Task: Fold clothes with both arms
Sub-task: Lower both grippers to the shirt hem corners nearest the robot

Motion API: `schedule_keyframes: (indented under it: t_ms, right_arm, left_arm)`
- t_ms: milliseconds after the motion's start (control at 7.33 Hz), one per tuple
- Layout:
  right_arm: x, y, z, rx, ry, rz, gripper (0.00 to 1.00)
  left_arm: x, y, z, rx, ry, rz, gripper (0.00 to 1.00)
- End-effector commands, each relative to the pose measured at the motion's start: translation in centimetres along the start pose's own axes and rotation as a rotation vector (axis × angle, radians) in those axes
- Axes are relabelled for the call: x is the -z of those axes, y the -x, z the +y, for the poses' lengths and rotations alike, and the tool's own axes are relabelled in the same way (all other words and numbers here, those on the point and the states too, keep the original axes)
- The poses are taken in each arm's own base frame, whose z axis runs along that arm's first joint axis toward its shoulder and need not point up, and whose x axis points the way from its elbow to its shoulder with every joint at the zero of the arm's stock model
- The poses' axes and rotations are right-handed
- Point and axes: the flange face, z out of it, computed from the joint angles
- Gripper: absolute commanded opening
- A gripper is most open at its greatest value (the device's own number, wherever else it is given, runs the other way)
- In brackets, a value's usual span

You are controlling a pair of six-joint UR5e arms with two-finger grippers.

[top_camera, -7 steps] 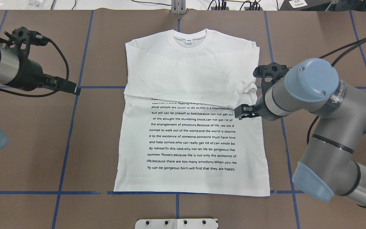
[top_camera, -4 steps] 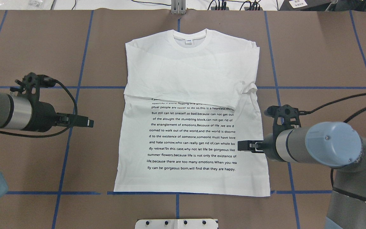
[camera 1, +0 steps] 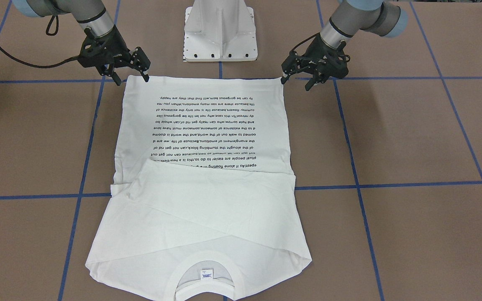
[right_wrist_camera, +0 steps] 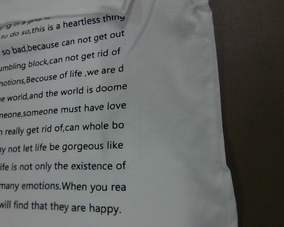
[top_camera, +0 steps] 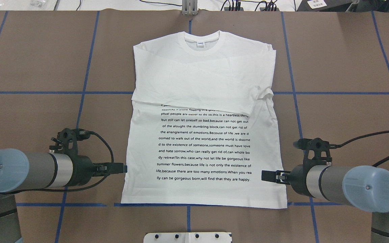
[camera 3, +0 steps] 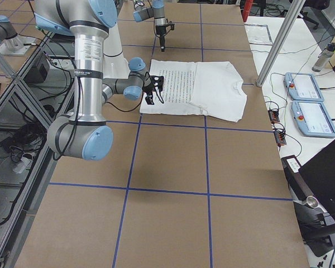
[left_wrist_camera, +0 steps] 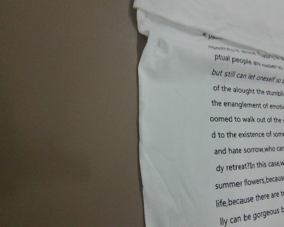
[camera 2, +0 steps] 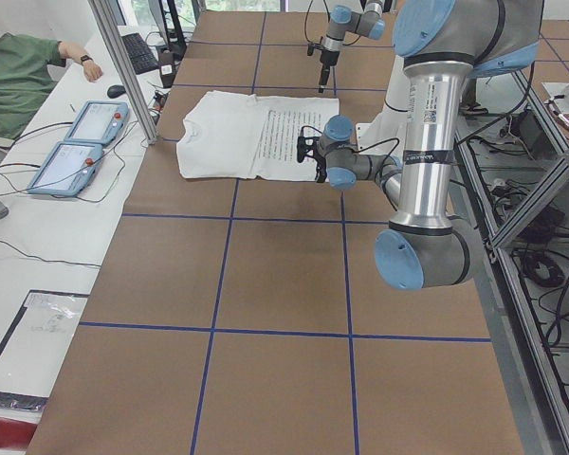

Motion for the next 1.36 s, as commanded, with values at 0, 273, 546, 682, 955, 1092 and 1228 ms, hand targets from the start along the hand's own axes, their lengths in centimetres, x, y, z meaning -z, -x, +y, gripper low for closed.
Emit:
schedule_keyframes:
  t_ms: [0, 273, 546, 682, 955, 1092, 1228]
  right_arm:
    - [-0.1, -0.2, 0.1, 0.000, 0.000, 0.001, 1.00]
    - [0.0, -0.1, 0.1, 0.000, 0.000, 0.000, 1.00]
    - [0.0, -0.1, 0.2, 0.001, 0.001, 0.000, 1.00]
    - [0.0, -0.1, 0.2, 0.001, 0.001, 0.000, 1.00]
    - [0.0, -0.1, 0.2, 0.002, 0.003, 0.000, 1.00]
    - [0.0, -0.1, 0.2, 0.002, 0.003, 0.000, 1.00]
    - [0.0, -0.1, 0.2, 0.002, 0.003, 0.000, 1.00]
  left_arm:
    - [-2.7, -0.9, 2.4, 0.010, 0.037, -0.009, 0.87]
    - [-3.7, -0.8, 4.4, -0.005, 0.077, -0.020, 0.87]
    - [-4.0, -0.6, 5.2, -0.009, 0.092, -0.027, 0.86]
    - [-4.2, -0.7, 5.8, -0.013, 0.102, -0.027, 0.83]
    - [-5.1, -0.3, 6.3, -0.016, 0.113, -0.042, 0.83]
    - [-5.3, -0.1, 6.3, -0.015, 0.113, -0.047, 0.83]
    - [-5.3, -0.2, 6.5, -0.017, 0.115, -0.045, 0.81]
